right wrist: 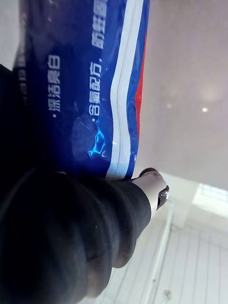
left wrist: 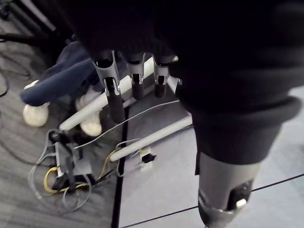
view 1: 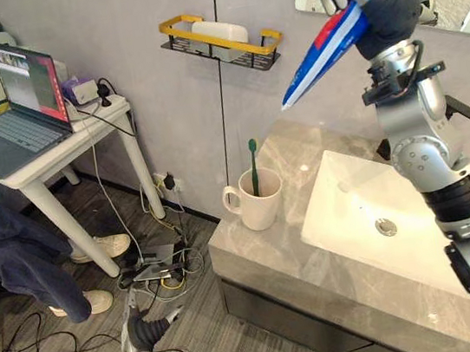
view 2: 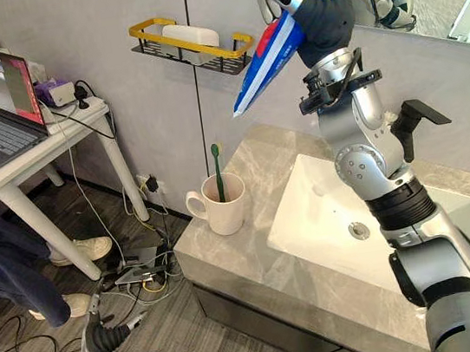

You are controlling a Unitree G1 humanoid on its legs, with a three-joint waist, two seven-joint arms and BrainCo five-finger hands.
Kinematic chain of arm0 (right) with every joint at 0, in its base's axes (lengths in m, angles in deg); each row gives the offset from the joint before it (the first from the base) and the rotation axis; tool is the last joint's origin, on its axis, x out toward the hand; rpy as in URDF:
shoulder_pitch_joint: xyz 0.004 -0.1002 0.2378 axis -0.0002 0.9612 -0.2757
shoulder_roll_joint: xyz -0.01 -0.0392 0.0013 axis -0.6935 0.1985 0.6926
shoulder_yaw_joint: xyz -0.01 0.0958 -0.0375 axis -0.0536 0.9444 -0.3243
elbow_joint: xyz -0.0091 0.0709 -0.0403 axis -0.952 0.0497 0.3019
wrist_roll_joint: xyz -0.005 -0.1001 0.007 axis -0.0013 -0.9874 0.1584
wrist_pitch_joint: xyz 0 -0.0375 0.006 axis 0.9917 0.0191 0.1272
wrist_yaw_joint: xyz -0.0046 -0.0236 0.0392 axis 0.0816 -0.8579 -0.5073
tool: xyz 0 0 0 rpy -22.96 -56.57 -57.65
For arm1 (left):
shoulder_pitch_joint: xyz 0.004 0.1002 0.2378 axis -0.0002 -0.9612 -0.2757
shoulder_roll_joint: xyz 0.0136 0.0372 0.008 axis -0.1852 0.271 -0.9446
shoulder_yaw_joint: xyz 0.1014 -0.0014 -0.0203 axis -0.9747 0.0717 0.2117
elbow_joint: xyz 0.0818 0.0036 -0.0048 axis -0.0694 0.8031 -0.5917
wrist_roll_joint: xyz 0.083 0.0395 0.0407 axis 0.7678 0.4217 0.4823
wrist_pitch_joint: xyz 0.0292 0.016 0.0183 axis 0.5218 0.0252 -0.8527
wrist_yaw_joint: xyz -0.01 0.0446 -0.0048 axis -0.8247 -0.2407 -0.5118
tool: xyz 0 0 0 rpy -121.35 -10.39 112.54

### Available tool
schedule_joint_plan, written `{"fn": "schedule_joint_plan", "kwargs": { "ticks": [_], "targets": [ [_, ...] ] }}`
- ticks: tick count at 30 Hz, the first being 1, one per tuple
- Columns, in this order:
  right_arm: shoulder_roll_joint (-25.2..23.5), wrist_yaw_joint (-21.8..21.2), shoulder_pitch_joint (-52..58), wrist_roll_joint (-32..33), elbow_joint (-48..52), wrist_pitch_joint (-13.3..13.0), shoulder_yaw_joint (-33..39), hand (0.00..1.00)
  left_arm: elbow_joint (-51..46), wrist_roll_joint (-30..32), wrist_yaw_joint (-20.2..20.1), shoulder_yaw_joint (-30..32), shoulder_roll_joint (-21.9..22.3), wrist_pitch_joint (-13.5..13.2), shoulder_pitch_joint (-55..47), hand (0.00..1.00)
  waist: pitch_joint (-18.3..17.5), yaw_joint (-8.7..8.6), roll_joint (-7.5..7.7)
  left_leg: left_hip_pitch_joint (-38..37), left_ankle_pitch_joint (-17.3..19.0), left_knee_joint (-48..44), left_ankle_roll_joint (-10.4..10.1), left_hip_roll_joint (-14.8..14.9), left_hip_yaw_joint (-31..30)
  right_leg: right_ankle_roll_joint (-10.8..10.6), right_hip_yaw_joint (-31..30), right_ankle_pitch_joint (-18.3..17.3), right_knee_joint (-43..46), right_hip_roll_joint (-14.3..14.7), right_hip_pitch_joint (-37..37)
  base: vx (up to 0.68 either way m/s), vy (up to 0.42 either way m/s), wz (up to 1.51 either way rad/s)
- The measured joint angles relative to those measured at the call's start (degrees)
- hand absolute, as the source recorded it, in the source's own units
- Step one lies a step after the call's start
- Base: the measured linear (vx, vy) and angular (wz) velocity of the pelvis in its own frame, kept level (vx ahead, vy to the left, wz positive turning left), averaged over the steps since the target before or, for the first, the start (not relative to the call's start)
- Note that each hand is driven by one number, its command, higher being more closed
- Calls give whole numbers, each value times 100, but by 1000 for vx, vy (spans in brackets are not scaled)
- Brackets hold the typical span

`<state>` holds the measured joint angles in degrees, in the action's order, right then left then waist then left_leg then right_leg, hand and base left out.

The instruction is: Organize washtable

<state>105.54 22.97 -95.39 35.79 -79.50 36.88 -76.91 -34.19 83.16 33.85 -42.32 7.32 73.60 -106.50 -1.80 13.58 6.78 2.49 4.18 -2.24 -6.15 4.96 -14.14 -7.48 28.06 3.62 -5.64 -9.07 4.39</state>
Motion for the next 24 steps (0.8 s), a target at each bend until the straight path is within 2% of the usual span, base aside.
{"fn": "schedule_joint_plan", "kwargs": {
  "ticks": [6, 9, 13, 21, 24],
  "targets": [
    [97, -18, -340, 44, -539, -4, -398, 100, 832, -163, -210, 175, -147, 21, 343, 0, 77, 7, 147, 12, 1, -45, -1, 9, 41, 3, -131, 2, 1, 23, -101, 29, 4, -9],
    [26, 23, -546, 39, -819, -5, -742, 100, 1257, -224, -211, 184, -324, 25, 501, 0, 154, 27, 272, 90, 12, -71, -16, 78, 134, 47, -266, 34, 1, 88, -239, -19, -14, -22],
    [-194, 117, -561, 39, -937, -5, -806, 100, 1627, -403, -212, 201, -414, 61, 614, 0, 285, 111, 402, 96, 30, -104, -35, 113, 178, 78, -333, 55, 17, 122, -279, -28, -12, -9],
    [-396, 130, -712, 40, -771, -27, -1058, 100, 2175, -610, -211, 258, -589, 129, 636, 0, 503, 135, 564, 285, 37, -214, -45, 122, 169, 102, -416, 46, 173, 114, -512, -29, 2, -3],
    [-395, 104, -711, 40, -466, -139, -1058, 100, 2305, -655, -209, 350, -593, 135, 688, 0, 542, 128, 627, 340, 36, -232, -45, 117, 168, 102, -425, 46, 197, 106, -577, 0, 0, 0]
  ]
}}
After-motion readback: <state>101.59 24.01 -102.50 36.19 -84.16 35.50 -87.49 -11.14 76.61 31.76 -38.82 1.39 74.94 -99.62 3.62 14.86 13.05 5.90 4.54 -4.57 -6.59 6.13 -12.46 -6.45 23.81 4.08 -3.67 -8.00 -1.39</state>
